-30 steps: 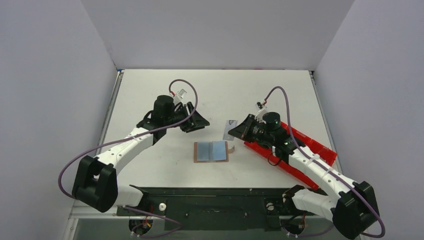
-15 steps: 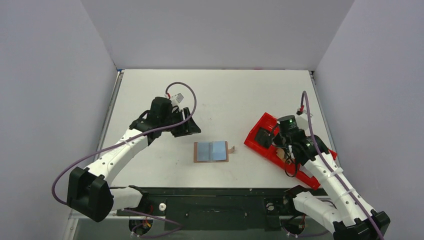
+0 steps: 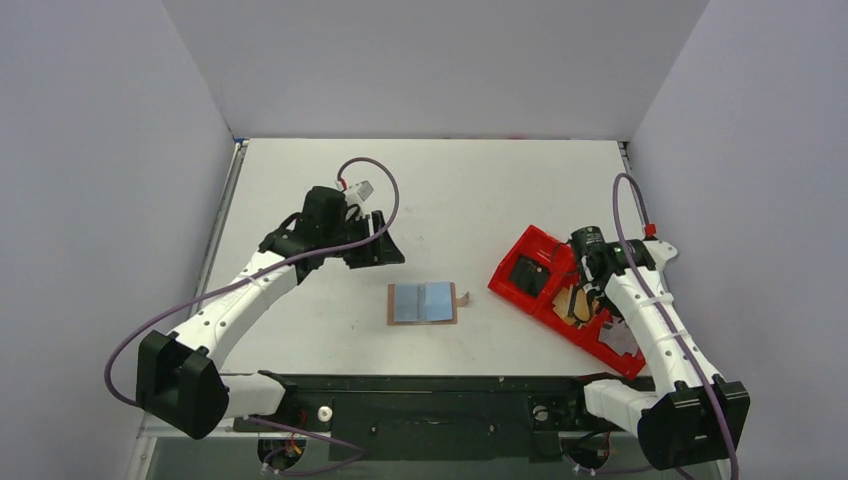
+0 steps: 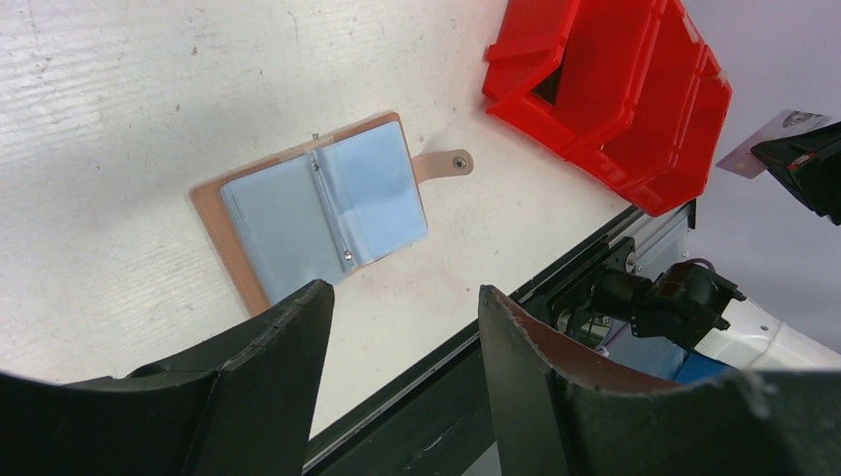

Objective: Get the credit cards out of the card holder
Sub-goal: Place the credit card in the storage box.

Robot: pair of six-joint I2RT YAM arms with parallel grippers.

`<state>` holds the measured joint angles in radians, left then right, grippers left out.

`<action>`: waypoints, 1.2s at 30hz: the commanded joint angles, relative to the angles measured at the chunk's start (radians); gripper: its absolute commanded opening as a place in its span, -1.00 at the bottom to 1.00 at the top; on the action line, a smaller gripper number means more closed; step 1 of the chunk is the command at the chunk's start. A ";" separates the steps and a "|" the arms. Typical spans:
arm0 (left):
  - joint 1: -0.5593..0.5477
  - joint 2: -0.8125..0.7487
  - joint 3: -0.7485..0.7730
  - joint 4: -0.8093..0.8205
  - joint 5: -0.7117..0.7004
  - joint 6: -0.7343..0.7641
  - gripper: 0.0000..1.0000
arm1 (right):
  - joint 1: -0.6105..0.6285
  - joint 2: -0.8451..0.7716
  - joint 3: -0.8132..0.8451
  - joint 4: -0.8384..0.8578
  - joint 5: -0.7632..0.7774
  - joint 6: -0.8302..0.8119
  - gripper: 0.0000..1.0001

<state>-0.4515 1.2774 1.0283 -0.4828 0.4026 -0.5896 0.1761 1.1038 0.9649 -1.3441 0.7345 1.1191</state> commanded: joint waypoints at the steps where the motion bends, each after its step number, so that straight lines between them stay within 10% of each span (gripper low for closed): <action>1: -0.010 0.007 0.034 -0.001 0.020 0.020 0.07 | -0.075 0.009 -0.026 -0.065 0.089 0.038 -1.00; 25: -0.033 0.010 0.024 -0.006 0.000 0.020 0.08 | -0.271 0.214 -0.116 0.192 -0.031 -0.056 -1.00; 36: -0.047 0.009 0.027 -0.013 0.002 0.033 0.09 | -0.271 0.044 -0.073 0.173 -0.092 -0.117 -0.01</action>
<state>-0.4919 1.2938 1.0283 -0.4984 0.4042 -0.5823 -0.0864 1.2110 0.8368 -1.1564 0.6388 1.0283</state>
